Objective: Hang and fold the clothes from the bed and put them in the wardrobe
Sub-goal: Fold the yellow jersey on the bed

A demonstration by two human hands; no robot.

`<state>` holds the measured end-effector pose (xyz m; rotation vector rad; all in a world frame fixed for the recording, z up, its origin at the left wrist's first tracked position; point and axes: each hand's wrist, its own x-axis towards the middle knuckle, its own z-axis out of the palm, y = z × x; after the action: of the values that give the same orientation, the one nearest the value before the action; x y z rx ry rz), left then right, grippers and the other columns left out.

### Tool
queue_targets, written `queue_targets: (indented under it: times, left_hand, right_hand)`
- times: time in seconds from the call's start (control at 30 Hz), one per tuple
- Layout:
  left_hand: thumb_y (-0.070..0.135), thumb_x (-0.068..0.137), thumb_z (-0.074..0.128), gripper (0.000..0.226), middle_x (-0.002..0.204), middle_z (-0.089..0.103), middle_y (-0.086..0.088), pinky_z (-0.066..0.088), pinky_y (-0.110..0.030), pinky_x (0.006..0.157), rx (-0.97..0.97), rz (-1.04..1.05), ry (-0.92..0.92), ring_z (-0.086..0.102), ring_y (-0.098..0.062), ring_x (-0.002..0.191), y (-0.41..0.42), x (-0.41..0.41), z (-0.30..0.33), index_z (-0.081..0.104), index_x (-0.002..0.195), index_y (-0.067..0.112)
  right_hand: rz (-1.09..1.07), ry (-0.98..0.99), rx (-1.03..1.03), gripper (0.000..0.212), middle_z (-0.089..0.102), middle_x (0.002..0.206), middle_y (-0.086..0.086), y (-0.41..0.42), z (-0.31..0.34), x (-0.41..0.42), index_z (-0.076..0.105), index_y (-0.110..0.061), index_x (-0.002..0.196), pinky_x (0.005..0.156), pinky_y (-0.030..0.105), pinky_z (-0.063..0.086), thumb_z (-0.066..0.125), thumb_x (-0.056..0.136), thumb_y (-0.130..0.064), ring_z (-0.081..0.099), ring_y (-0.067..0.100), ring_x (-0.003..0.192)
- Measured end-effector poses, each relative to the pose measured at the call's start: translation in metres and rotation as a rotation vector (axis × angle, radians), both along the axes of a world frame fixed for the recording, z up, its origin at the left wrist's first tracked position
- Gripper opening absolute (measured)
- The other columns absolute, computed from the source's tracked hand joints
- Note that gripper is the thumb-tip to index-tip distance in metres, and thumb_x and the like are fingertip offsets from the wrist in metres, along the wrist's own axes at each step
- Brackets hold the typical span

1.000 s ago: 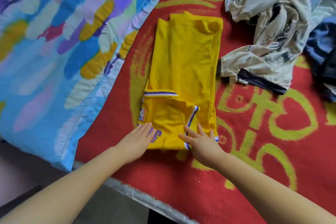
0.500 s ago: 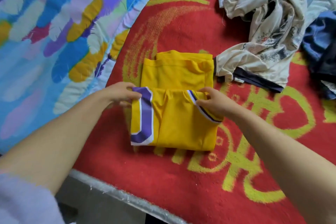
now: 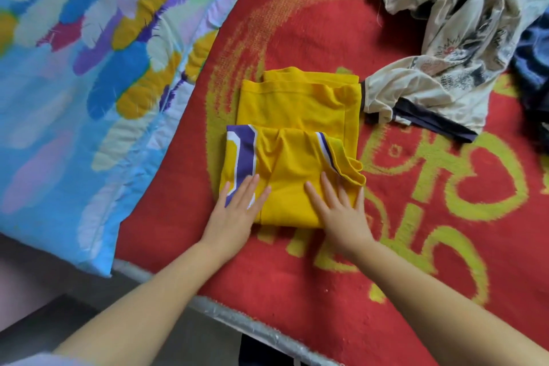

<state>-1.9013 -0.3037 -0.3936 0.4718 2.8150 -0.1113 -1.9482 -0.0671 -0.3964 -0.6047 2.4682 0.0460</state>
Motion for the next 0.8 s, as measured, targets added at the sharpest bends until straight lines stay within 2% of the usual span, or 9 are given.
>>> queue_targets:
  times: [0.1, 0.33, 0.4, 0.47, 0.5, 0.57, 0.63, 0.67, 0.8]
  left_hand:
    - [0.006, 0.081, 0.030, 0.058, 0.140, 0.048, -0.017, 0.047, -0.044, 0.097, -0.064, -0.016, 0.025, 0.051, -0.026, 0.127, -0.016, -0.021, 0.006, 0.052, 0.134, 0.004]
    - [0.001, 0.078, 0.031, 0.054, 0.129, 0.056, -0.024, 0.052, -0.045, 0.090, -0.018, -0.160, 0.045, 0.058, -0.035, 0.116, -0.023, 0.001, 0.028, 0.060, 0.123, -0.003]
    - [0.002, 0.086, 0.031, 0.053, 0.141, 0.043, -0.027, 0.042, -0.041, 0.103, -0.065, -0.154, -0.102, 0.047, -0.035, 0.129, -0.007, 0.010, 0.034, 0.047, 0.136, -0.002]
    - [0.001, 0.094, 0.032, 0.058, 0.156, 0.016, -0.021, 0.024, -0.038, 0.115, -0.101, -0.150, -0.462, 0.024, -0.031, 0.143, 0.001, 0.017, 0.038, 0.019, 0.150, 0.006]
    - [0.001, 0.093, 0.035, 0.060, 0.156, 0.020, -0.018, 0.027, -0.038, 0.114, -0.068, -0.087, -0.664, 0.027, -0.029, 0.141, 0.001, 0.017, 0.044, 0.022, 0.150, 0.011]
    - [0.001, 0.085, 0.039, 0.045, 0.122, 0.059, -0.011, 0.046, -0.038, 0.092, 0.119, 0.046, -0.990, 0.056, -0.027, 0.109, -0.003, 0.004, 0.065, 0.054, 0.125, 0.013]
    - [0.009, 0.072, 0.044, 0.013, 0.068, 0.055, 0.004, 0.044, -0.032, 0.064, 0.317, 0.154, -1.174, 0.052, -0.013, 0.065, -0.015, -0.026, 0.087, 0.056, 0.076, 0.010]
    - [0.013, 0.067, 0.045, 0.005, 0.058, 0.047, 0.009, 0.038, -0.028, 0.057, 0.416, 0.219, -1.184, 0.045, -0.008, 0.056, -0.021, -0.044, 0.098, 0.049, 0.066, 0.014]
    - [-0.005, 0.085, 0.042, 0.023, 0.059, 0.054, 0.005, 0.041, -0.018, 0.053, 0.674, 0.609, -1.087, 0.049, -0.006, 0.053, -0.047, -0.118, 0.100, 0.056, 0.077, 0.012]
  right_hand:
    - [0.050, -0.009, -0.016, 0.086, -0.008, 0.161, 0.009, 0.008, 0.002, -0.016, -0.023, -0.025, 0.149, 0.113, 0.060, 0.014, 0.044, 0.096, -0.010, 0.012, 0.033, 0.146]
    - [0.216, -0.024, 0.119, 0.086, -0.001, 0.161, 0.011, 0.046, 0.029, -0.001, -0.013, -0.018, 0.152, 0.115, 0.058, 0.002, 0.052, 0.095, -0.016, 0.001, 0.035, 0.148]
    - [0.231, -0.137, 0.155, 0.076, 0.002, 0.161, 0.012, 0.038, 0.038, 0.006, -0.007, -0.020, 0.153, 0.116, 0.058, 0.006, 0.046, 0.098, -0.017, 0.006, 0.036, 0.147]
    - [0.258, -0.310, 0.179, 0.069, 0.009, 0.159, 0.013, 0.033, 0.053, 0.005, 0.003, -0.022, 0.154, 0.116, 0.056, 0.015, 0.041, 0.098, -0.010, 0.013, 0.037, 0.145]
    - [0.256, -0.438, 0.167, 0.063, 0.020, 0.156, 0.013, 0.033, 0.063, 0.002, 0.014, -0.020, 0.154, 0.114, 0.052, 0.022, 0.041, 0.098, -0.009, 0.023, 0.036, 0.142]
    - [0.178, -0.694, 0.105, 0.043, 0.050, 0.136, 0.013, 0.032, 0.087, -0.013, 0.046, -0.015, 0.140, 0.100, 0.039, 0.039, 0.044, 0.097, -0.012, 0.050, 0.027, 0.120]
    - [0.140, -0.828, 0.138, 0.031, 0.062, 0.112, 0.011, 0.028, 0.112, -0.041, 0.060, -0.009, 0.119, 0.083, 0.036, 0.045, 0.045, 0.092, -0.007, 0.056, 0.023, 0.095]
    - [0.124, -0.822, 0.152, 0.030, 0.063, 0.105, 0.009, 0.026, 0.121, -0.061, 0.060, -0.008, 0.114, 0.079, 0.037, 0.046, 0.043, 0.090, -0.005, 0.057, 0.023, 0.091]
    - [-0.025, -0.519, -0.011, 0.013, 0.058, 0.092, 0.003, 0.019, 0.126, -0.146, 0.059, -0.008, 0.100, 0.069, 0.032, 0.040, 0.052, 0.091, -0.015, 0.051, 0.019, 0.083]
